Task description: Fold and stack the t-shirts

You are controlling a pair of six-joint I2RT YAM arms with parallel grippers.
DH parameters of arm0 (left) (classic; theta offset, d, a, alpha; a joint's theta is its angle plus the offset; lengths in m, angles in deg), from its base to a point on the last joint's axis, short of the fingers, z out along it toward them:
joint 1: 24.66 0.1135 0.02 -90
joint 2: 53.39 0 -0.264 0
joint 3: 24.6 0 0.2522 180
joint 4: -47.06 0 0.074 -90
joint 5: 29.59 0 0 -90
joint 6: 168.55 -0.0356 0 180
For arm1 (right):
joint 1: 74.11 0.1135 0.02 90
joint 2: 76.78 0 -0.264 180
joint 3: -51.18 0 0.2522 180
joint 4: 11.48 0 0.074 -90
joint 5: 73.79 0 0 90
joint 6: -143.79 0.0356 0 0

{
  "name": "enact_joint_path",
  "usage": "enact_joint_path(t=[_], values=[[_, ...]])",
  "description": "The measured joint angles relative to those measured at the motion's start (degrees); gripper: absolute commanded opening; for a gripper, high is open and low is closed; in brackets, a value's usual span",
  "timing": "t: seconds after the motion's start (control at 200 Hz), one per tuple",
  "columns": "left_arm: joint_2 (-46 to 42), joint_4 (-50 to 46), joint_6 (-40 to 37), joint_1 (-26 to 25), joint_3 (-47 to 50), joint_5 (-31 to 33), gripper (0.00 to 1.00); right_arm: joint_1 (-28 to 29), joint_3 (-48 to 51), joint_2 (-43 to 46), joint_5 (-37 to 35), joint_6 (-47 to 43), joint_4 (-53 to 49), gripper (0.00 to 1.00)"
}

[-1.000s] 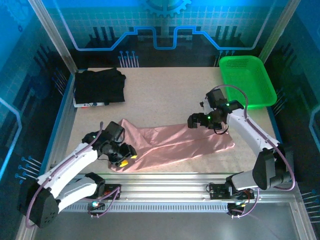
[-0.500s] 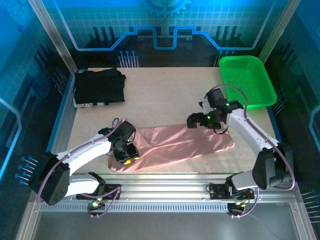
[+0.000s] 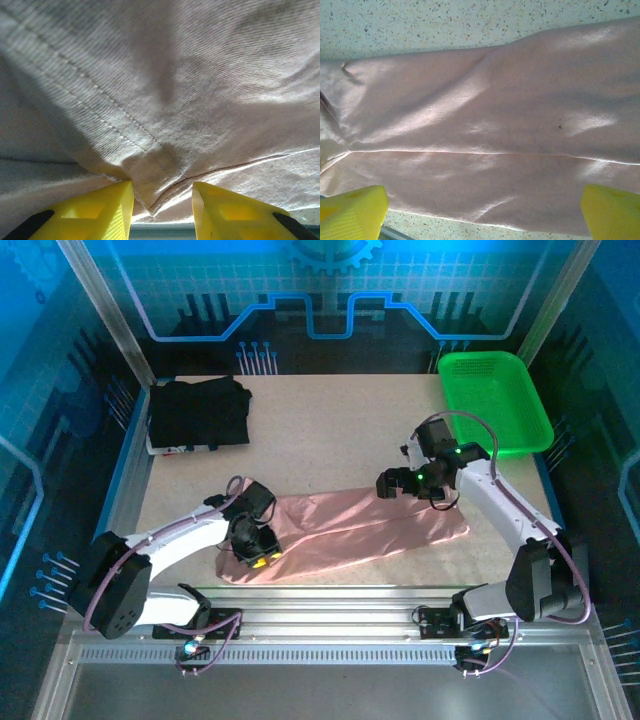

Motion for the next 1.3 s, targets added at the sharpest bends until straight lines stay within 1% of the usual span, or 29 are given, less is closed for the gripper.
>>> enact_joint_path(t=[0.23,0.285,0.39,0.475,0.845,1.16,1.296], values=[[-1.73,-0.66,1.25,0.00,1.62,0.02,0.36,-0.59,0.00,0.04,0.07,-0.46,0.00,1.00],[-0.72,0.09,1.29,-0.02,1.62,0.02,0.36,-0.68,0.00,0.04,0.07,-0.61,0.02,1.00],[2.27,2.23,1.90,0.00,1.57,0.09,0.31,-0.70,0.00,0.04,0.09,-0.63,0.00,1.00],[3.89,2.82,2.40,0.00,1.05,0.22,0.30,-0.70,0.00,0.04,0.04,-0.70,-0.04,1.00],[3.98,3.93,2.75,-0.07,0.42,0.66,0.15,-1.77,1.53,2.60,0.02,-0.85,-0.44,1.00],[-2.03,3.69,3.67,-0.07,0.50,0.55,0.00,-1.90,1.62,2.60,0.04,-0.87,-0.44,1.00],[-3.10,3.87,4.28,-0.09,1.31,0.35,0.00,-1.95,1.62,2.60,0.04,-0.87,-0.44,1.00]])
